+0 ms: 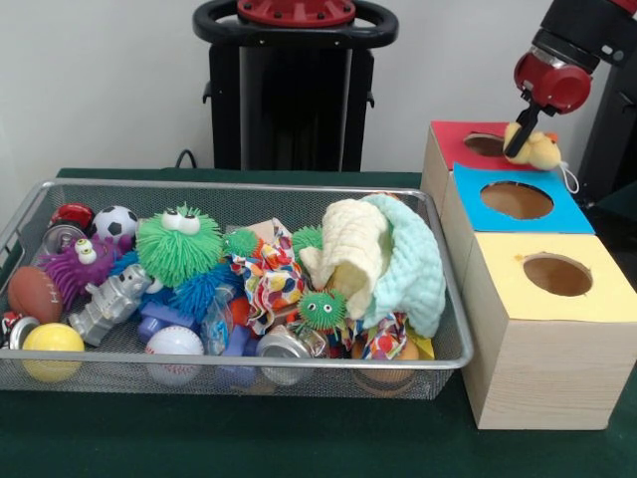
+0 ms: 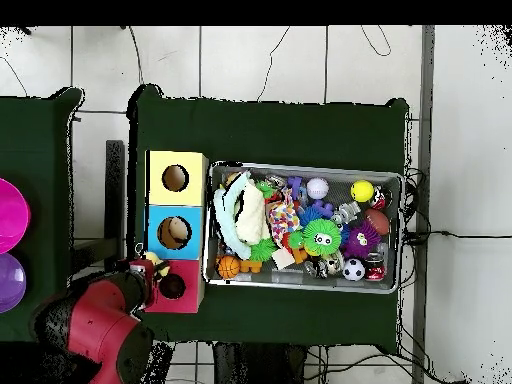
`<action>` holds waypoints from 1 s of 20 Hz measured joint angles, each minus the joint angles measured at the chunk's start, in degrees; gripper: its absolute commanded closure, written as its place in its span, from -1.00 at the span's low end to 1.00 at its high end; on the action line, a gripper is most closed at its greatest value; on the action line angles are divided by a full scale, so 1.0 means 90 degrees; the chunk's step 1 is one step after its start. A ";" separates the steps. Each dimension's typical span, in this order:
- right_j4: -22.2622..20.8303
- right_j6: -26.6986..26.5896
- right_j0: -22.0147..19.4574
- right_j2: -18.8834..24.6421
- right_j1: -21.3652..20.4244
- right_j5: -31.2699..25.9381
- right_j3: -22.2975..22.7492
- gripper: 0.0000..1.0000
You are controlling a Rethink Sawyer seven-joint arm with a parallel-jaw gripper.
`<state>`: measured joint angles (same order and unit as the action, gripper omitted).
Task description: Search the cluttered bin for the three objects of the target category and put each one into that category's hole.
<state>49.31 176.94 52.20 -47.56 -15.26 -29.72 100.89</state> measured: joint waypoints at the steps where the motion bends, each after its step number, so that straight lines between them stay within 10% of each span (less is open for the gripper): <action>1: 0.0000 0.0000 -0.0001 0.0000 -0.0014 0.0000 0.0005 1.00; 20: -0.0001 0.0000 -0.0189 -0.0001 -0.0263 0.0000 0.0084 1.00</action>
<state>49.30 176.94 50.50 -47.57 -17.62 -29.72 101.64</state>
